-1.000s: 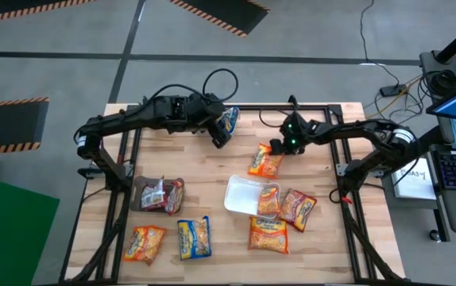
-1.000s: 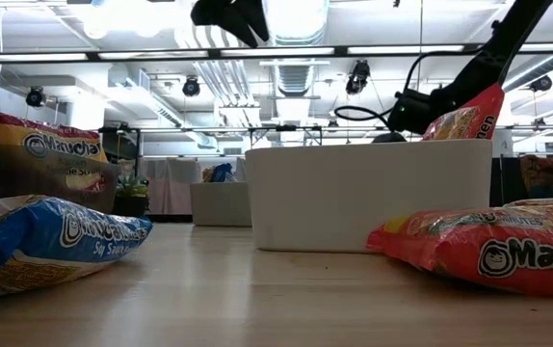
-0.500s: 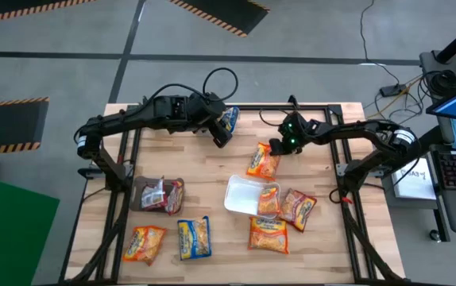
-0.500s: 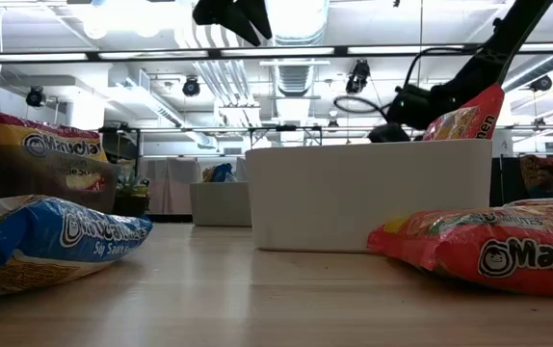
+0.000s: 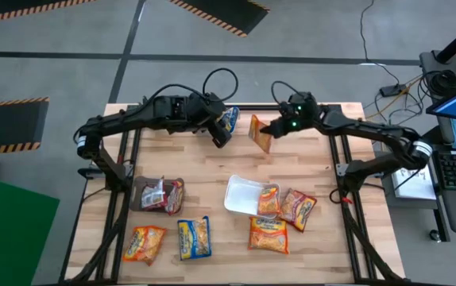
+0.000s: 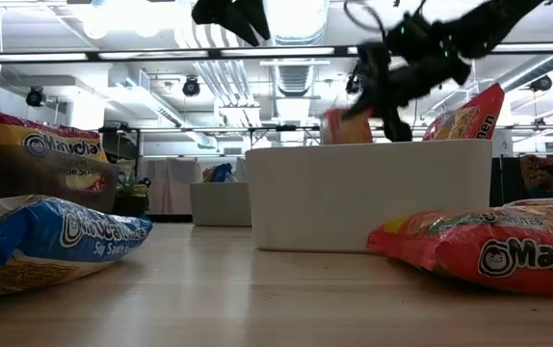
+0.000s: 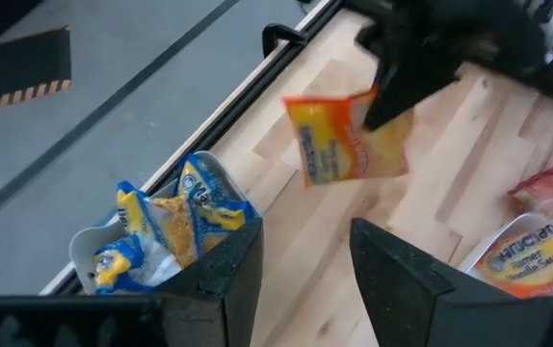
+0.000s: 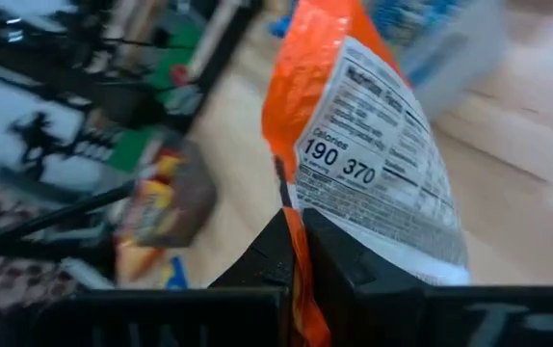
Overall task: Sort Maruchan noodles
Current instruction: Put the orange noodle pack into the white bin
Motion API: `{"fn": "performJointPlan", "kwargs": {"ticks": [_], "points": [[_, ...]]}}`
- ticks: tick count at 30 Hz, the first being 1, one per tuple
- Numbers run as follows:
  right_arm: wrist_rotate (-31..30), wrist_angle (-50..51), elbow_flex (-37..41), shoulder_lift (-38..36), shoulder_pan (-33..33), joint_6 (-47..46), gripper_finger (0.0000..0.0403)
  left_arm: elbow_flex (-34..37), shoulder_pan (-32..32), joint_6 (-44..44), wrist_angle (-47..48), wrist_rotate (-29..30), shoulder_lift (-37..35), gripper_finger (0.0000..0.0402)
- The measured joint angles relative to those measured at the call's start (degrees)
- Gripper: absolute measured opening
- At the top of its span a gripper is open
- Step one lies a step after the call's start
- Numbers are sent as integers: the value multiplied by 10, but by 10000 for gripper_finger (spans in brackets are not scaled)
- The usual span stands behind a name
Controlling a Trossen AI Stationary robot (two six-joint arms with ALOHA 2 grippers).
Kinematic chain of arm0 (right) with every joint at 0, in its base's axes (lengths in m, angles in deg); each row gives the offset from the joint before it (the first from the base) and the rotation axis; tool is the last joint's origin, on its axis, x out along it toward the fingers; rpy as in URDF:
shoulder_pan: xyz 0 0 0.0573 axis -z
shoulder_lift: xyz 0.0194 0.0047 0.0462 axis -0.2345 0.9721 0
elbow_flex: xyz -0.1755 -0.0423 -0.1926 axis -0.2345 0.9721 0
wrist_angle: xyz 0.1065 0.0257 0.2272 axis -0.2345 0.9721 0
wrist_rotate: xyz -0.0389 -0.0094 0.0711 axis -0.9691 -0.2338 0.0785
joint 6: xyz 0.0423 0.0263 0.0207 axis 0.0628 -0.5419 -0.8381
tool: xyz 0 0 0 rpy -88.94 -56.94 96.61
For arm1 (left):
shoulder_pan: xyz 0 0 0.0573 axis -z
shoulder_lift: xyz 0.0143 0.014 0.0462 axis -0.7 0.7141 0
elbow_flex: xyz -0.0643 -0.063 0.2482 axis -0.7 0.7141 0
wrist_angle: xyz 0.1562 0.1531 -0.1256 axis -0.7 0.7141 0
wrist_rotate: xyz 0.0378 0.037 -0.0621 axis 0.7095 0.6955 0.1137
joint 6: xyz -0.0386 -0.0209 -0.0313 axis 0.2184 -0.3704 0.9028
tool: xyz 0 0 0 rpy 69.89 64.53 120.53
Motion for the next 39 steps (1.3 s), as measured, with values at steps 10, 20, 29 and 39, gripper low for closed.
{"fn": "performJointPlan", "kwargs": {"ticks": [10, 20, 29, 39], "points": [[63, 56, -104, -10, -102, 54, 9, 1, 8, -1, 37, 65, -75, 105], [91, 190, -196, 17, -229, 374, 9, 0, 55, 19, 19, 56, -108, 77], [85, 322, -236, 57, -306, 791, 9, 0, 103, 31, 18, 78, -107, 77], [40, 318, -235, 131, -327, 1013, 9, 0, 126, 54, 17, 87, -107, 77]]}}
